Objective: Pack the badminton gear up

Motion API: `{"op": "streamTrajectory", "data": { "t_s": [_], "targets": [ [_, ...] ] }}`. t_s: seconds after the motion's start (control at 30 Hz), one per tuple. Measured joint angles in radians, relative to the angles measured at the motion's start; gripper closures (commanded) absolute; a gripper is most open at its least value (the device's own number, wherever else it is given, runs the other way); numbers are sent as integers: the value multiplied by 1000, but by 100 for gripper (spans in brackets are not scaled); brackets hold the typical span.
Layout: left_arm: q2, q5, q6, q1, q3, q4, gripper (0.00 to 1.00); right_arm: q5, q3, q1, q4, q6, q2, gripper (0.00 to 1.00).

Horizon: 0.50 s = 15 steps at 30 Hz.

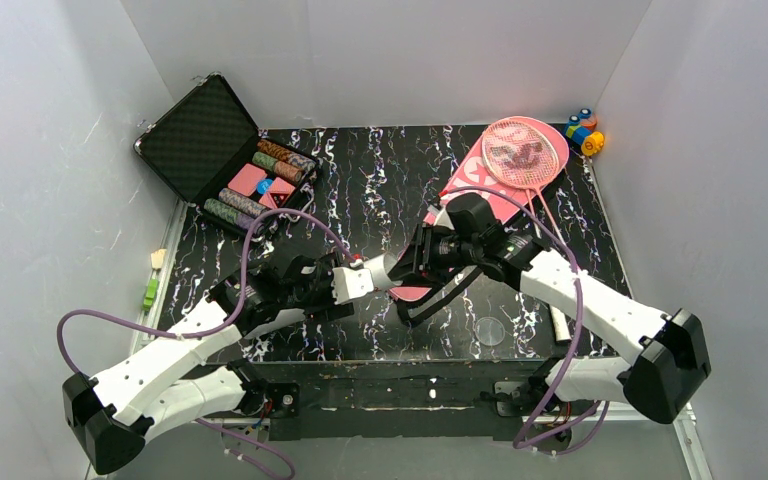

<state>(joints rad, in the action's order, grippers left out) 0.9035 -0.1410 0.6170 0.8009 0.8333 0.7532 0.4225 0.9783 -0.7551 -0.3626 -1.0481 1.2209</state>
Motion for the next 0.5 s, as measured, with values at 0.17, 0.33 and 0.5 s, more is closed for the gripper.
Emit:
{"op": "streamTrajectory", "data": {
  "t_s": [0.17,0.33,0.5],
  "targets": [
    [0,0,0,0,2,0,53,3,39,-29,-7,17,53,34],
    [0,2,-2,0,11,-4,53,5,84,-44,-31,39,91,16],
    [0,4,-1,0,11,-6,53,27,139,41,-98,60,64,15]
  ]
}}
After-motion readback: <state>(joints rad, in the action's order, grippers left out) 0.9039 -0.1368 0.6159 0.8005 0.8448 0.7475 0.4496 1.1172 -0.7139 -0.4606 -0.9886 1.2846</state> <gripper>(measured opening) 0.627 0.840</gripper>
